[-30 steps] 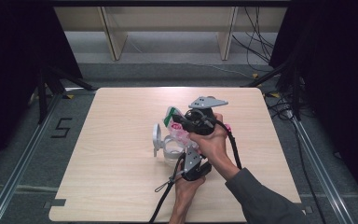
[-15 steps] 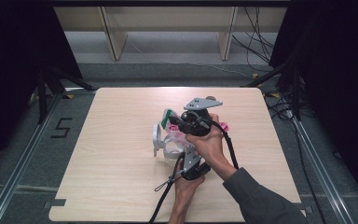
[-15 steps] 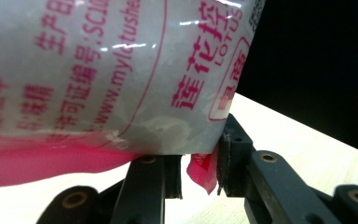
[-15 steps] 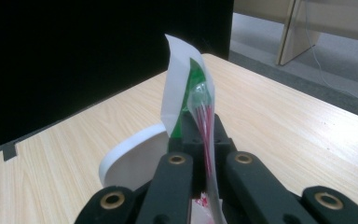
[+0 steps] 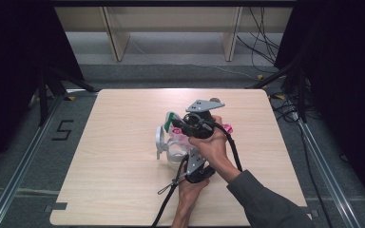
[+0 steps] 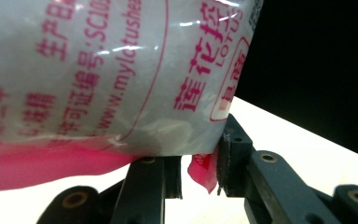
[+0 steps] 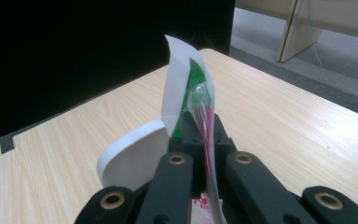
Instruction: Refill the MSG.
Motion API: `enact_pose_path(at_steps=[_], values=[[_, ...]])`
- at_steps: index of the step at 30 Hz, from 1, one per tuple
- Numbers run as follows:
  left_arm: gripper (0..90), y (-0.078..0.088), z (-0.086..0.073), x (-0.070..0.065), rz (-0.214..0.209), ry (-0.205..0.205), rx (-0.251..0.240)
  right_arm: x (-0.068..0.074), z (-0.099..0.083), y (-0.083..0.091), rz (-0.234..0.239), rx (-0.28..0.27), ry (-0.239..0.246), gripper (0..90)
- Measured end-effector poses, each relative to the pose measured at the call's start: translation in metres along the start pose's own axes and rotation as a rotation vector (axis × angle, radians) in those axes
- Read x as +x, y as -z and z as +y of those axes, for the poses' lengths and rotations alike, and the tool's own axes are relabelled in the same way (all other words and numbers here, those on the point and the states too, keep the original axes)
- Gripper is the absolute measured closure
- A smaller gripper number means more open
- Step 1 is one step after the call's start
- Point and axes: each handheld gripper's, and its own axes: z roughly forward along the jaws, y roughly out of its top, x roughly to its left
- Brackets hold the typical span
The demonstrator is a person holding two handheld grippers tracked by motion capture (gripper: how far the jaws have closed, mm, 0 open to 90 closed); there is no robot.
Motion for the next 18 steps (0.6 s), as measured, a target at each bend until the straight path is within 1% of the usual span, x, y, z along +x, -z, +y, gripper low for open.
enact_pose_path(at_steps=[1,2,4,5,6,7,8,9,10,11,12,13,15,16,18], values=[[73.6,0.0002,0.0,0.0003,0.003,-0.005,0.001,-0.0012,0.0006,0.0006,-0.002,-0.004,0.003,90.0],[73.6,0.0004,0.0001,0.0005,0.002,-0.007,0.002,-0.0016,0.001,0.0003,0.01,-0.018,0.001,90.0],[73.7,0.0004,0.0004,0.0004,-0.003,-0.008,-0.001,-0.0027,0.0018,0.0016,-0.002,-0.018,0.021,90.0],[73.7,-0.0002,0.0003,-0.0002,-0.005,-0.002,-0.008,-0.001,0.0016,0.0012,0.002,-0.012,-0.001,90.0],[73.6,-0.0002,0.0003,-0.0002,-0.005,-0.002,-0.008,-0.001,0.0016,0.0012,0.002,-0.012,-0.001,90.0],[73.6,-0.0006,0.0002,-0.0005,-0.006,0.0,-0.013,-0.001,0.002,-0.0003,0.001,-0.015,0.027,90.0],[73.7,-0.0003,0.0003,0.0001,-0.011,-0.001,-0.011,-0.0012,0.0021,-0.0009,0.005,-0.018,0.038,90.0],[73.7,0.0,0.0003,0.0004,-0.01,-0.003,-0.01,-0.0008,0.0021,-0.0004,-0.003,-0.01,0.04,90.0],[73.7,-0.0001,0.0003,0.0004,-0.008,-0.003,-0.011,0.0012,0.0017,0.0,-0.005,-0.004,0.015,90.0],[73.7,0.0,0.0003,0.0004,-0.009,-0.003,-0.011,0.0004,0.002,-0.0004,-0.002,-0.007,0.034,90.0],[73.7,-0.0028,0.0001,-0.0035,-0.021,0.046,-0.057,0.0006,0.0021,-0.0004,-0.002,-0.008,0.033,90.0],[73.7,-0.0001,0.0004,-0.0001,-0.011,-0.002,-0.016,0.0003,0.0023,-0.0008,-0.001,-0.013,0.043,90.0],[73.7,-0.0001,0.0006,-0.0005,-0.01,-0.002,-0.019,0.0009,0.0027,-0.0001,-0.003,-0.012,0.039,90.0],[73.7,0.0001,0.0008,-0.0005,-0.01,-0.002,-0.02,0.0028,0.0026,0.0013,-0.01,-0.004,0.017,90.0],[73.7,0.0002,0.0009,-0.0004,-0.013,-0.001,-0.023,0.0035,0.0028,0.001,-0.006,-0.008,0.027,90.0]])
